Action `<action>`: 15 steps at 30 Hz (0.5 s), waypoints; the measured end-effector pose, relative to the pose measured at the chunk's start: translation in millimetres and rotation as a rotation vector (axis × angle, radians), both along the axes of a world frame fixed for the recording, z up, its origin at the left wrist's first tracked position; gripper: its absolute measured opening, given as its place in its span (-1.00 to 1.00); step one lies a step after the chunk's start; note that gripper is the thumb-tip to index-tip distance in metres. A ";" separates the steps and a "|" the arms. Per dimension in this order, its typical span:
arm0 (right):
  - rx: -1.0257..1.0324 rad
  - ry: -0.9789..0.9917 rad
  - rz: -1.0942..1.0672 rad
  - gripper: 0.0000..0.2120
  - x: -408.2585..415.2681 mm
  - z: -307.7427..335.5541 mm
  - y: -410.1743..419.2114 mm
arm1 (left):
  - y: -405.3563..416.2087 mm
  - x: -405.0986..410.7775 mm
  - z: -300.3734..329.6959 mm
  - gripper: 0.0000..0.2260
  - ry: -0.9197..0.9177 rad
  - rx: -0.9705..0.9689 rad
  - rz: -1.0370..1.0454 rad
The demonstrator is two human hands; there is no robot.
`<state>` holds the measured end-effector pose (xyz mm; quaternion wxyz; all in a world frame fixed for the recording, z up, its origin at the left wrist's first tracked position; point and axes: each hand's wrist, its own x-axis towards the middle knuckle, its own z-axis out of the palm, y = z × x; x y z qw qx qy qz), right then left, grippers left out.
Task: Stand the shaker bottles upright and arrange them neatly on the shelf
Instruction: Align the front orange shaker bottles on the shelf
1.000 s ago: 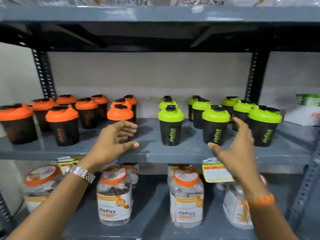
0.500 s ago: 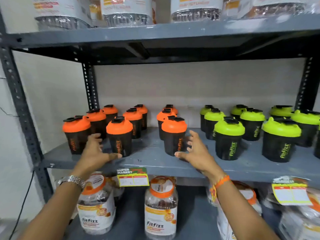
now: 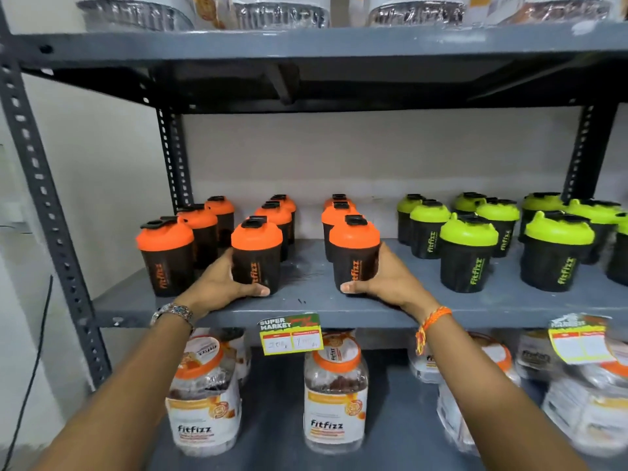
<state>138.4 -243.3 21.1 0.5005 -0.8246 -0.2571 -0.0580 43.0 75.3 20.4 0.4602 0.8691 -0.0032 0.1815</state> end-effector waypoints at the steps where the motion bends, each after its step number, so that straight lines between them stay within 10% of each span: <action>1: 0.023 0.021 0.026 -0.03 -0.3 -0.4 -3.4 | 1.3 0.1 -2.4 -0.11 -0.007 0.006 -0.006; 15: 0.071 0.104 0.042 -0.25 -15.1 0.3 -4.9 | 14.0 4.1 -14.4 -0.38 -0.026 0.007 -0.058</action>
